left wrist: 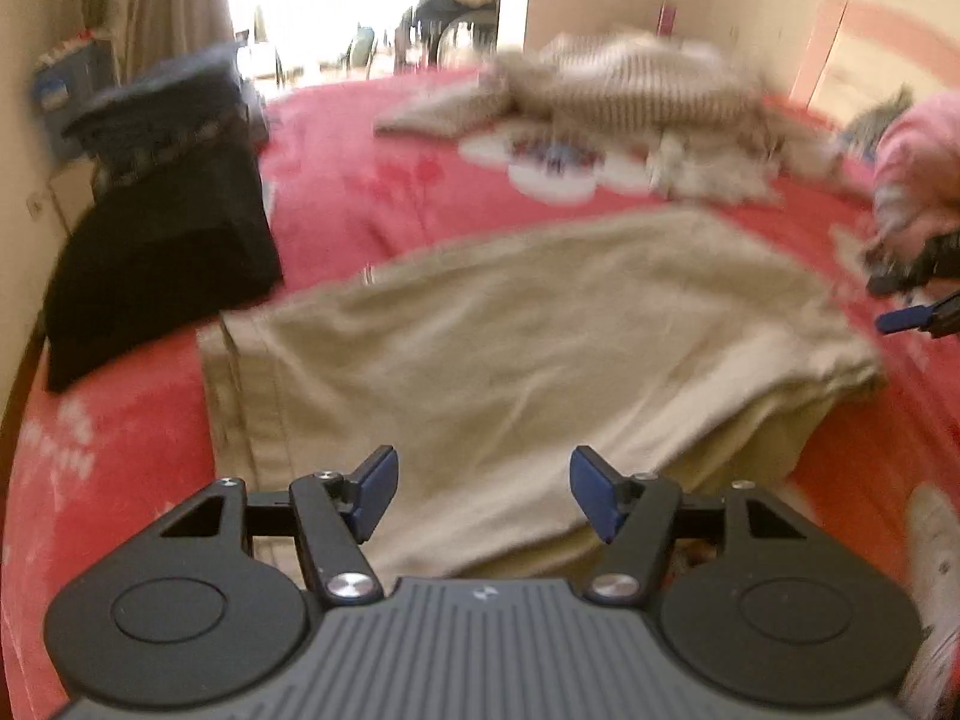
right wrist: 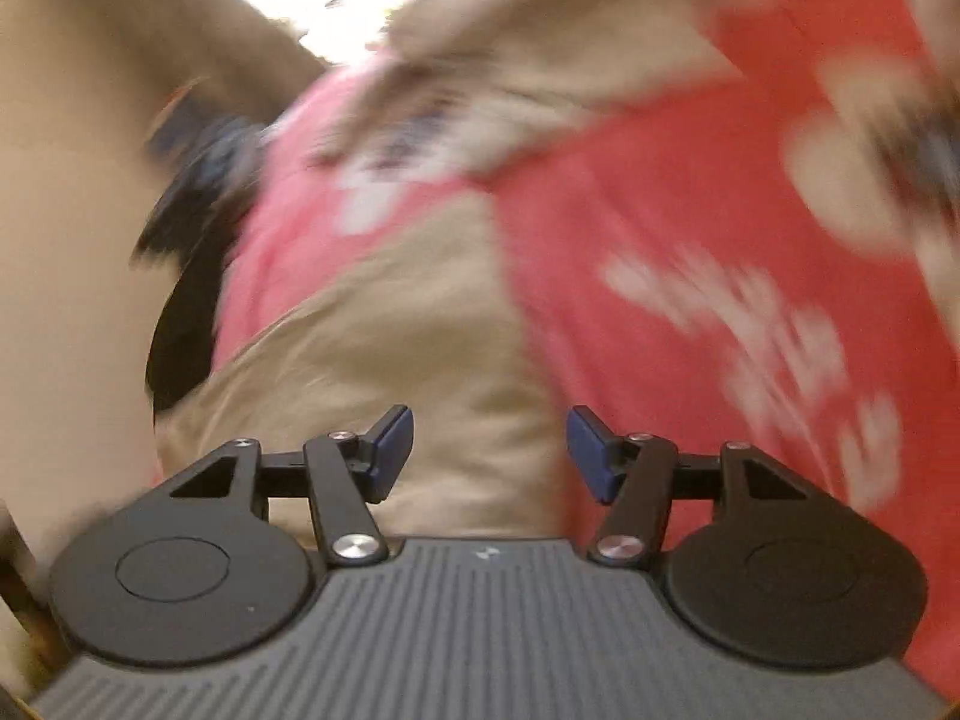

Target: Fold clothes

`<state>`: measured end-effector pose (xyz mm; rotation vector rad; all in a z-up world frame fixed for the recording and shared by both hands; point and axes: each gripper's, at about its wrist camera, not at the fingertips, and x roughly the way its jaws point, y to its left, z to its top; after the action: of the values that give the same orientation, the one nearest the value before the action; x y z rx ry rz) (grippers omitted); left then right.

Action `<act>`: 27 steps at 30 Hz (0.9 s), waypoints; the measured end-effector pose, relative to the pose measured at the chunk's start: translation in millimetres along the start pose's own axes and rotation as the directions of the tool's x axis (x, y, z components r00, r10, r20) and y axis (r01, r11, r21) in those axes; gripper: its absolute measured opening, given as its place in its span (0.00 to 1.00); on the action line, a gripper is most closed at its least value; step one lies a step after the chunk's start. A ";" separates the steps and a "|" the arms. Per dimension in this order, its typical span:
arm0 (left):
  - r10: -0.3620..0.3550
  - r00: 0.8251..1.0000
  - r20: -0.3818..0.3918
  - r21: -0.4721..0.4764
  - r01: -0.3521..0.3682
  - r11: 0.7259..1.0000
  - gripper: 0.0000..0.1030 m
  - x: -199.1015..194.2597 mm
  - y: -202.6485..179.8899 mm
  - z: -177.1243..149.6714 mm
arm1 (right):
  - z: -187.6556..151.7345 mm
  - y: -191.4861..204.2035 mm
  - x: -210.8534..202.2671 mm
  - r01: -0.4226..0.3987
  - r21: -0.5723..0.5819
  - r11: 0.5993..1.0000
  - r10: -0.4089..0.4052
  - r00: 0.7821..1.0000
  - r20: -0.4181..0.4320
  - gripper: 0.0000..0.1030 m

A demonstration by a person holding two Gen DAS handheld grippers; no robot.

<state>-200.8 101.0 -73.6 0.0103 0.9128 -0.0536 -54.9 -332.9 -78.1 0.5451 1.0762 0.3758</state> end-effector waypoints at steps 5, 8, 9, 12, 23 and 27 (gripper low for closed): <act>0.000 0.999 -0.048 -0.063 -0.003 0.998 0.66 7.3 9.7 -10.7 | -23.0 -36.7 40.3 -0.108 0.286 0.952 0.157 0.975 -0.156 0.55; 0.013 0.999 -0.048 -0.041 -0.015 0.999 0.66 5.0 8.5 -13.6 | -29.6 -0.1 35.1 -0.029 0.065 0.997 0.041 0.981 -0.189 0.32; 0.019 0.999 -0.048 -0.029 -0.020 0.999 0.66 5.1 6.8 -13.3 | -26.0 10.9 25.2 -0.034 0.007 0.999 0.035 0.984 -0.177 0.16; 0.023 0.999 -0.046 -0.001 -0.023 1.000 0.66 5.0 4.0 -13.9 | -13.3 38.3 -7.0 -0.062 -0.165 0.984 0.042 0.992 -0.121 0.11; 0.007 1.000 -0.030 0.023 -0.006 1.000 0.65 -6.8 11.1 -21.6 | -15.7 31.4 -6.1 0.203 -0.352 0.914 -0.241 0.968 -0.069 0.42; 0.004 1.000 0.005 0.005 -0.004 1.000 0.63 -33.3 26.9 -23.0 | 1.1 34.4 -40.4 0.261 -0.312 0.914 -0.265 0.964 0.029 0.42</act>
<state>-237.9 130.0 -61.6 0.0166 0.9078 -0.0516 -72.3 -327.2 -28.2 0.1108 1.0620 0.3048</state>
